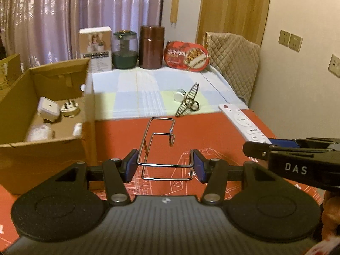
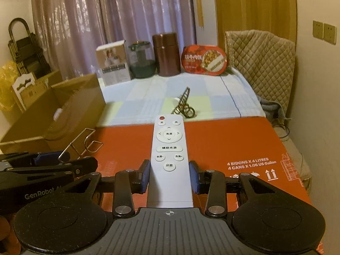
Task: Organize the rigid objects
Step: 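Carry the stand and the remote over the cardboard box with both grippers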
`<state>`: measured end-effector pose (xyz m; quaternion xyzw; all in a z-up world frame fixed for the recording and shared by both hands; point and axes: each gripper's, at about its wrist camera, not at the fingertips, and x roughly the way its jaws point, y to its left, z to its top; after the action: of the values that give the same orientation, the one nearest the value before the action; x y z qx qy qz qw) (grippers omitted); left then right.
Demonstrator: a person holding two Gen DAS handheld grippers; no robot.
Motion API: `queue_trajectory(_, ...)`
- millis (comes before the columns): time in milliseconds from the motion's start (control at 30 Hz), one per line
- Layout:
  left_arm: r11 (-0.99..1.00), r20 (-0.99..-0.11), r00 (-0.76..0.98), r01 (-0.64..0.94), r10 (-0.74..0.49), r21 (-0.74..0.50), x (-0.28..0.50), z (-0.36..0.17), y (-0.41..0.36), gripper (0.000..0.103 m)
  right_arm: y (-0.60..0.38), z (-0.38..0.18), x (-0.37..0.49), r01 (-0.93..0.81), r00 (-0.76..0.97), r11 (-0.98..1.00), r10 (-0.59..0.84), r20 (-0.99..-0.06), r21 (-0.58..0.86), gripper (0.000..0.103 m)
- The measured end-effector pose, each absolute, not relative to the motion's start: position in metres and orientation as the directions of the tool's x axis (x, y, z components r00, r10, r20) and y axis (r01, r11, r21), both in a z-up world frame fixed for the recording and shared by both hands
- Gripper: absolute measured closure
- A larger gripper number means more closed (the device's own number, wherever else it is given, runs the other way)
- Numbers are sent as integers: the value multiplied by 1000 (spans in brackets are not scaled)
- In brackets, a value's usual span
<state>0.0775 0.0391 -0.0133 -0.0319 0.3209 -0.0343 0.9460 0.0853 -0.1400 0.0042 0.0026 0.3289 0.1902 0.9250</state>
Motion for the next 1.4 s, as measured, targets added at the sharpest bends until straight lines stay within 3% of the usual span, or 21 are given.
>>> queue_trajectory(500,998,-571,820,-8,-32,-66,44,42,73,54,-101,62,54,-431,713,893,425,-558,129,68)
queue_trajectory(1400,994,-547,836,-92,41,-65,25,71,139,54,-42,67,53,-530,639,831,521,-565,167,68)
